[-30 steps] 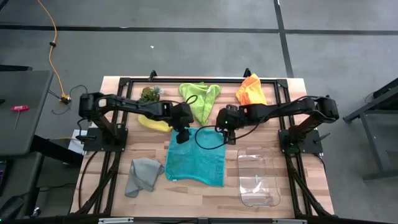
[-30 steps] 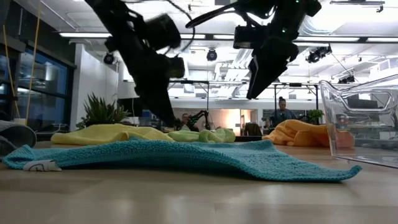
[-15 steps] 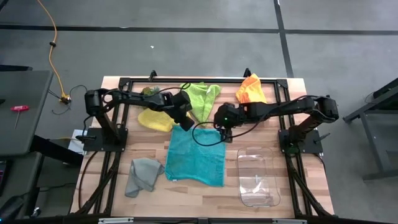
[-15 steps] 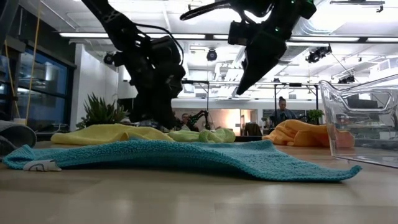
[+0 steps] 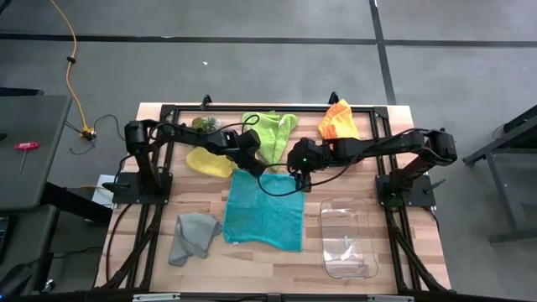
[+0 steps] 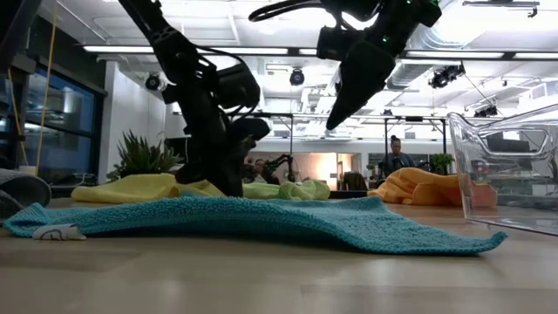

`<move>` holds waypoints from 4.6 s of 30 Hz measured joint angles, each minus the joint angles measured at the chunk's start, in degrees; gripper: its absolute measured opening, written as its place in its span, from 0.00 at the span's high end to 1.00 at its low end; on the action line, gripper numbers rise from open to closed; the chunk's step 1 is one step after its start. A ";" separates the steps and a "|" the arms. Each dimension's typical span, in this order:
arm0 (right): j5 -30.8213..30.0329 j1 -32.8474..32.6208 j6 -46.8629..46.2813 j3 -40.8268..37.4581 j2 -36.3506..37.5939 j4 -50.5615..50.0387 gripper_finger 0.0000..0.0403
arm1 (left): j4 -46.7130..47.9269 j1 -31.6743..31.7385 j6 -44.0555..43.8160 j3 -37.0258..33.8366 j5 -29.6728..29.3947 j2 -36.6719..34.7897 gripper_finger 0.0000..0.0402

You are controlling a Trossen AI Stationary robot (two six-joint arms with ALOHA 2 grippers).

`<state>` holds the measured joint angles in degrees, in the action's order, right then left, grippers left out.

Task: Fold microfiber towels
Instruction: Fold the blue microfiber cloth

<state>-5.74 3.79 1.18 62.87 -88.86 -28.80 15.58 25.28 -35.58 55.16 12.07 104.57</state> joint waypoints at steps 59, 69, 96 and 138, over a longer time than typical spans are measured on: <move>-1.64 -0.04 -6.73 0.00 0.00 0.62 0.42 | 5.09 -0.30 37.52 -16.26 -8.32 -15.23 1.00; -1.66 -0.04 -7.81 0.00 0.00 0.92 0.42 | 4.59 6.76 38.10 -13.84 -23.26 -15.65 1.00; -1.66 -0.02 -7.18 0.00 0.00 1.32 0.42 | 10.47 3.47 54.46 -8.82 1.40 -16.79 0.52; 22.46 9.38 -42.42 -20.46 3.08 7.80 0.42 | 10.85 2.71 58.20 -8.98 -4.66 -10.52 1.00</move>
<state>16.73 13.17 -41.24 42.41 -85.78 -21.01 26.42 27.99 22.62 46.17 7.41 94.05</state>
